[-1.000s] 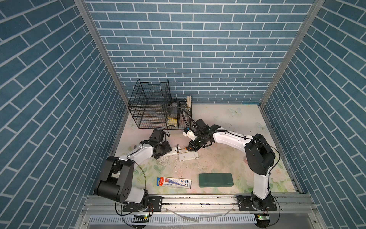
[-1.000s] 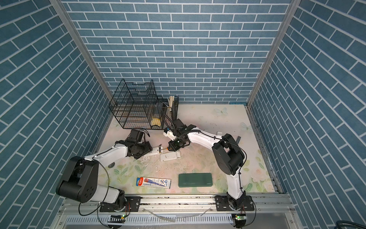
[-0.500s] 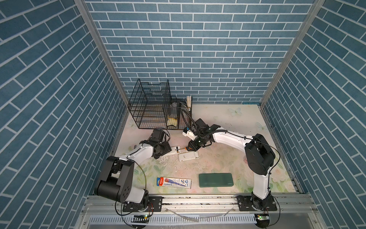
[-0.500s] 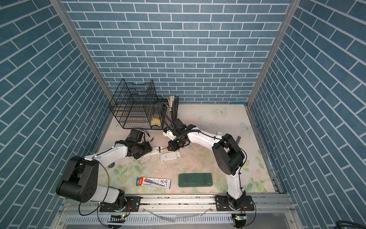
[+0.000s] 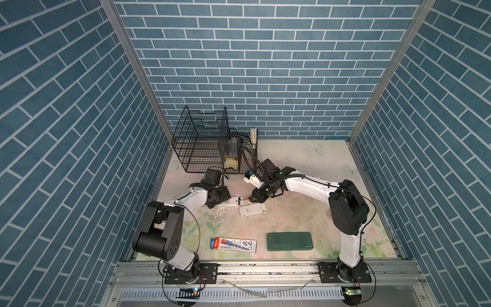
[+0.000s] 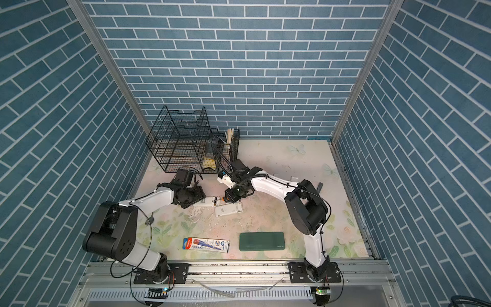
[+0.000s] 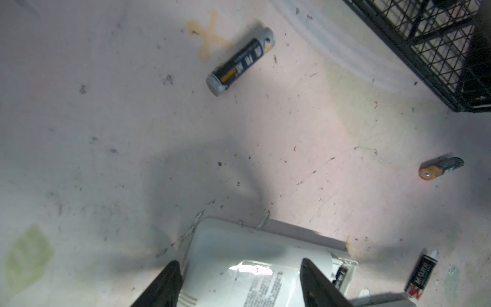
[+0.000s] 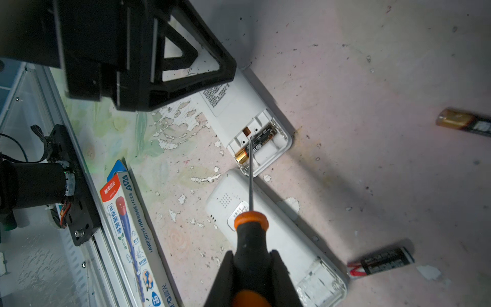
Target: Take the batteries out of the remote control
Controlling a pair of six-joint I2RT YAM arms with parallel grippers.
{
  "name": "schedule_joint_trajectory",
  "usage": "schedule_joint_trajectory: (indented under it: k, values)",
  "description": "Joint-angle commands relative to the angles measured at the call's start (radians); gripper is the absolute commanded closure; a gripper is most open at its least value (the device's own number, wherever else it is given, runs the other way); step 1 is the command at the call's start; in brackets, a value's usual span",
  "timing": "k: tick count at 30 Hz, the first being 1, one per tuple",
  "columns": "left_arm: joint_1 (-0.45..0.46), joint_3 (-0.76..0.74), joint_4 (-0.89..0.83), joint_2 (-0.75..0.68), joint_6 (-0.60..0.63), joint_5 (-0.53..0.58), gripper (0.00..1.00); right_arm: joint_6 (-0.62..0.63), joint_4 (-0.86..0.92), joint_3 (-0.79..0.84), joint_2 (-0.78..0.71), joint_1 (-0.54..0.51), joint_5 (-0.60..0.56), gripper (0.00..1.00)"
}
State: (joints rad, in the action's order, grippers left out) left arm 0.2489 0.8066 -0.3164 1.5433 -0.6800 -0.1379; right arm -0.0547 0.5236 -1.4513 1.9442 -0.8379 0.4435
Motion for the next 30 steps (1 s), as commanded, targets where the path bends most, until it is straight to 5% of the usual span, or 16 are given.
schedule_joint_trajectory:
  k: [1, 30]
  values:
    - [-0.005, 0.033, -0.014, 0.004, 0.020, 0.019, 0.28, 0.032, -0.015, 0.041, -0.073, -0.004, -0.025, 1.00]
    - [0.003, 0.026, -0.016, 0.010, 0.019, 0.012, 0.32, 0.032, -0.070, 0.140, -0.073, -0.009, -0.002, 1.00]
